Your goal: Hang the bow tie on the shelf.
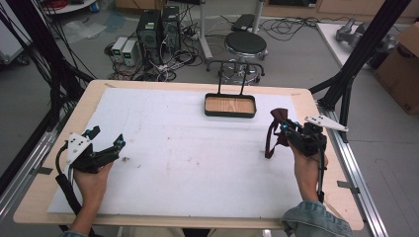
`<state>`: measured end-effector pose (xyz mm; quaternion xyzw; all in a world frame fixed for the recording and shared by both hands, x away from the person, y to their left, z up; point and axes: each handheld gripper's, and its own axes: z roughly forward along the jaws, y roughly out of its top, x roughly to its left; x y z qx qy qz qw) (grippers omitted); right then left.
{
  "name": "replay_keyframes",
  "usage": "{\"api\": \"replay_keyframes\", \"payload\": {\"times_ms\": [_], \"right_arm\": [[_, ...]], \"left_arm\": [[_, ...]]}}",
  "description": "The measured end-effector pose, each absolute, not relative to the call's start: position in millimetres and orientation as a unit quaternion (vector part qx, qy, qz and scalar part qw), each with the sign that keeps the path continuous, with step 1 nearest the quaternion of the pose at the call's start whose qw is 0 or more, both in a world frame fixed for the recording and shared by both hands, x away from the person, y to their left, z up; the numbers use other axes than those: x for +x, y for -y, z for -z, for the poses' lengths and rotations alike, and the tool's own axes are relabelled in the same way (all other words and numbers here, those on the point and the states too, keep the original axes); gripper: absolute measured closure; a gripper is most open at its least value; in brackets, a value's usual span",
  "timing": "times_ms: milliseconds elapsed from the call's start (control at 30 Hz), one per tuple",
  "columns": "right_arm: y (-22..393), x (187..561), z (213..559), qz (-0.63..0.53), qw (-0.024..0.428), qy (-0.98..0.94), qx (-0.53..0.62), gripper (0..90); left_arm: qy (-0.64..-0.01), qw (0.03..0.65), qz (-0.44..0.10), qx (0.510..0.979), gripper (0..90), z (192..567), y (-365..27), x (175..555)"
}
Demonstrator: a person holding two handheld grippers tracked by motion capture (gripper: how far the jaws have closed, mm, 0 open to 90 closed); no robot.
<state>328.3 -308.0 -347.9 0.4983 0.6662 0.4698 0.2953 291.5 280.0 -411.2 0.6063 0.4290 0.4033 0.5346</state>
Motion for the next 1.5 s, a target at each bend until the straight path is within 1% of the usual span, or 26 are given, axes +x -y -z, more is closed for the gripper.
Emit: {"api": "replay_keyframes", "payload": {"times_ms": [267, 633, 1200, 1500], "right_arm": [[301.4, 346.8, 337.0, -0.480, 0.292, -0.669, 0.487, 77.9], [290.4, 385.0, 317.3, -0.488, 0.298, -0.672, 0.470, 77.9], [275.9, 426.5, 298.0, -0.508, 0.297, -0.671, 0.452, 77.9], [265.6, 447.5, 298.6, -0.512, 0.297, -0.671, 0.447, 77.9]], "left_arm": [[-0.427, 0.536, -0.402, 0.607, 16.0, 411.2, -279.3, 291.9], [-0.427, 0.535, -0.404, 0.607, 16.0, 411.2, -279.1, 292.0], [-0.427, 0.535, -0.399, 0.610, 16.0, 413.0, -278.2, 294.4], [-0.428, 0.536, -0.397, 0.610, 16.0, 413.8, -278.9, 295.2]]}}
